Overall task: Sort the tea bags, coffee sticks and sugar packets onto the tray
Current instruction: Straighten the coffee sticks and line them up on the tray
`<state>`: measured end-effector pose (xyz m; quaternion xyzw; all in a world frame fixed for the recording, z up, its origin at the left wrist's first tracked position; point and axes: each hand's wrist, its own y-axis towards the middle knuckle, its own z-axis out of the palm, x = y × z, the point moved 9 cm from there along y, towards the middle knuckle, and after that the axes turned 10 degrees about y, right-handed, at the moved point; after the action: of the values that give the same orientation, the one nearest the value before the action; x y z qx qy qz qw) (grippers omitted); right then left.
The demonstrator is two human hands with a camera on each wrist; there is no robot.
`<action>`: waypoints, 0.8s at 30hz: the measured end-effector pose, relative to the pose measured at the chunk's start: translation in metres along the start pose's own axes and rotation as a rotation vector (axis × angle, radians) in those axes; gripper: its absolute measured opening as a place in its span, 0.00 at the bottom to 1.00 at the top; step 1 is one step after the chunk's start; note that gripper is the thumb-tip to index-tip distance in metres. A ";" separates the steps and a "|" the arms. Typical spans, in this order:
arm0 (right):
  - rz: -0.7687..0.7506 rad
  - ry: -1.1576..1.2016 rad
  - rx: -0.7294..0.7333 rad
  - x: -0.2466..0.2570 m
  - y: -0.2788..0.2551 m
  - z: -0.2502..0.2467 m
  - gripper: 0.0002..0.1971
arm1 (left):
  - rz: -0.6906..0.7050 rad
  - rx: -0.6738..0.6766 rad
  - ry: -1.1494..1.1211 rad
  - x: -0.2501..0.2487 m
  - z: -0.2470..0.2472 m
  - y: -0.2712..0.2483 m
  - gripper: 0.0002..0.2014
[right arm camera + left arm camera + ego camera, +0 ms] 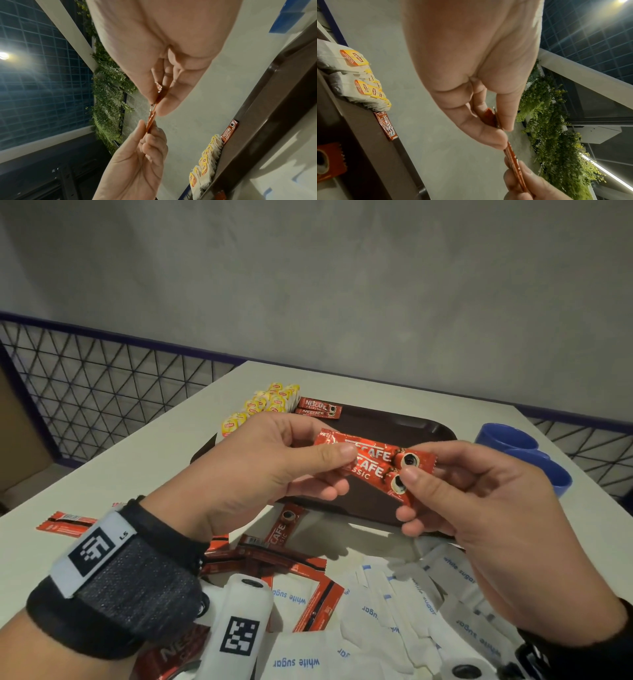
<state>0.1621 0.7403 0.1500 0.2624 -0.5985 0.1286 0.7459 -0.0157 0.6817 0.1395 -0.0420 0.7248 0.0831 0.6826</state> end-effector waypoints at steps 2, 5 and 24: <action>0.000 -0.001 -0.006 0.001 -0.001 -0.001 0.12 | 0.008 0.007 0.005 -0.003 -0.001 -0.002 0.09; -0.016 0.023 0.006 0.007 -0.002 0.003 0.17 | 0.019 0.006 0.012 -0.006 -0.005 -0.005 0.05; 0.129 -0.803 0.578 0.038 0.047 0.087 0.04 | 0.073 0.039 -0.090 -0.022 -0.040 0.003 0.14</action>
<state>0.0755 0.7272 0.2107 0.4496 -0.7933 0.2237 0.3441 -0.0542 0.6763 0.1641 0.0016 0.6957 0.0955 0.7119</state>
